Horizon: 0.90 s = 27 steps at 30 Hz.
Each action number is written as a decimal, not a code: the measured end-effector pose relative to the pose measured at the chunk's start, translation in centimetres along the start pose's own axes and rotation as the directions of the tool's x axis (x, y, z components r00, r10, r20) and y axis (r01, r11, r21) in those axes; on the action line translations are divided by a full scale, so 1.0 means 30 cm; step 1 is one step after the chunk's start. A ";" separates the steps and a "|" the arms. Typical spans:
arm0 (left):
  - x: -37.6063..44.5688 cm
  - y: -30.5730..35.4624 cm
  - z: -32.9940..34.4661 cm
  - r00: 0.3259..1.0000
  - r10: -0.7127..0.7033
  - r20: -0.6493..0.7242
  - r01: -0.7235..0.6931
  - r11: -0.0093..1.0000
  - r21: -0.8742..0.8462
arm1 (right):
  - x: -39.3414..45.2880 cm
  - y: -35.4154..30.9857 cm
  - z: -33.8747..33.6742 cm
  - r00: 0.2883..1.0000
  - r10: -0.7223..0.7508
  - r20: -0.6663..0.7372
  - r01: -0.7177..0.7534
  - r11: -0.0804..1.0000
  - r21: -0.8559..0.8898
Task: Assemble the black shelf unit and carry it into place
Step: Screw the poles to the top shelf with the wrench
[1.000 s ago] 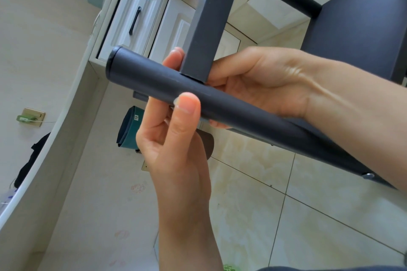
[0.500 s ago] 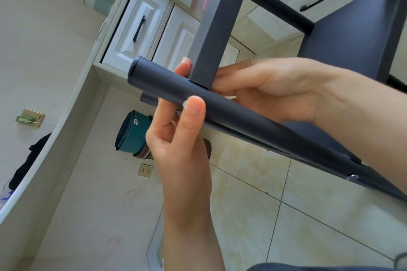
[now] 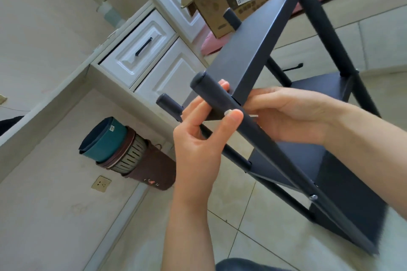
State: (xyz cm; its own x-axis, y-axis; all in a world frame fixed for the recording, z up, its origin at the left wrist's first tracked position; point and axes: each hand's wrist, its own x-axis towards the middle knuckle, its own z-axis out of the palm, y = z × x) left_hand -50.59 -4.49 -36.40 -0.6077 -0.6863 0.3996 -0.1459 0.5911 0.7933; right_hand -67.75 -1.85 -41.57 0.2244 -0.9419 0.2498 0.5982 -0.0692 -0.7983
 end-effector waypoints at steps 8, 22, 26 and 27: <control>-0.017 0.048 0.013 0.995 0.081 0.064 -0.084 0.995 0.054 | -0.147 -0.167 0.034 0.972 0.227 -0.064 -0.230 0.972 -0.044; -0.058 0.087 0.044 0.990 0.071 0.124 -0.088 0.986 0.143 | -0.263 -0.236 0.167 0.814 0.220 -0.538 -0.350 0.925 -0.151; -0.061 0.088 0.058 0.991 0.077 0.109 -0.097 0.978 0.185 | -0.267 -0.231 0.169 0.806 0.187 -0.562 -0.335 0.926 -0.172; -0.061 0.090 0.064 0.992 0.084 0.099 -0.102 0.976 0.194 | -0.267 -0.231 0.168 0.806 0.175 -0.566 -0.326 0.928 -0.178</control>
State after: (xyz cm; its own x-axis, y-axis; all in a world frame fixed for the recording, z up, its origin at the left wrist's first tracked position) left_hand -51.37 -0.83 -35.87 -0.6919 -0.5889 0.4177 -0.2316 0.7290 0.6441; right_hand -69.82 7.84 -35.30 -0.1498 -0.9571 -0.2480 0.3449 0.1845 -0.9203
